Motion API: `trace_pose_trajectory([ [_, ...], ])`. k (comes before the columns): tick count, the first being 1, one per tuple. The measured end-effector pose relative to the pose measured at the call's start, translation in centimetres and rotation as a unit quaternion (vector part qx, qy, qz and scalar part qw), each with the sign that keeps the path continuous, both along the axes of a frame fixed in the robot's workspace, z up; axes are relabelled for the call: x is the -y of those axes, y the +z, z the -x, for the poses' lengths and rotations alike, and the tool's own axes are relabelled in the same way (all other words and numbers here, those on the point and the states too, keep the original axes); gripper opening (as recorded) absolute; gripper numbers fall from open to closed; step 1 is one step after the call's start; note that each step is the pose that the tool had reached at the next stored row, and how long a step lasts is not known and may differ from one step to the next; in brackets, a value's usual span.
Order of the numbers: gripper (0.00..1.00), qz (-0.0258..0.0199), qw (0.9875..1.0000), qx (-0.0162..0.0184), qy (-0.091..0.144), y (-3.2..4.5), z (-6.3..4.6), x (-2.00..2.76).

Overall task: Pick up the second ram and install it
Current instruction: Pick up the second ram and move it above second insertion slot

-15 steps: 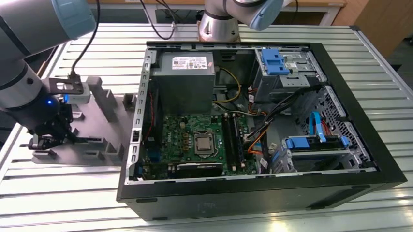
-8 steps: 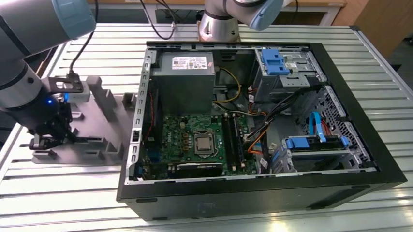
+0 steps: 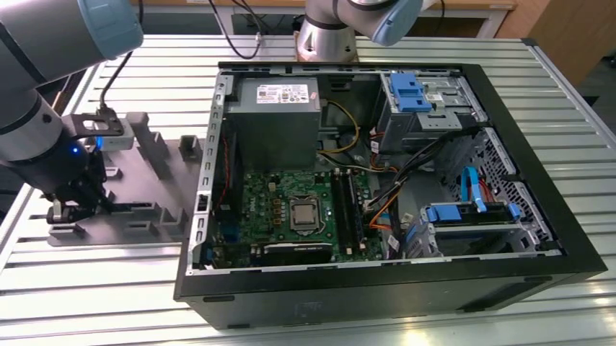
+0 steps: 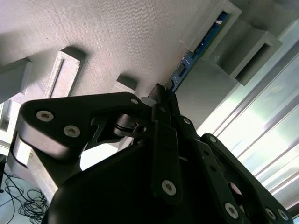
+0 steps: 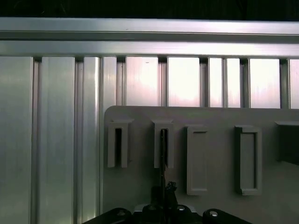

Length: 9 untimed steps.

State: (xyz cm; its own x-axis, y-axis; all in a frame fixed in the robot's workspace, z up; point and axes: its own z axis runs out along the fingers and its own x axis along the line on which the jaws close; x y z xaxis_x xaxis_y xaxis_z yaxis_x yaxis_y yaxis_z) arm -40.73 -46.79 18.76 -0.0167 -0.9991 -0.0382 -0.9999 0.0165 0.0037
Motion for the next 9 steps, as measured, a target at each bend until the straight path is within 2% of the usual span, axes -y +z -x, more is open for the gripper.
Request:
trace_pose_trajectory([
  [9,0.14,0.0,1.0,0.0,0.0,0.13,0.0,0.0],
])
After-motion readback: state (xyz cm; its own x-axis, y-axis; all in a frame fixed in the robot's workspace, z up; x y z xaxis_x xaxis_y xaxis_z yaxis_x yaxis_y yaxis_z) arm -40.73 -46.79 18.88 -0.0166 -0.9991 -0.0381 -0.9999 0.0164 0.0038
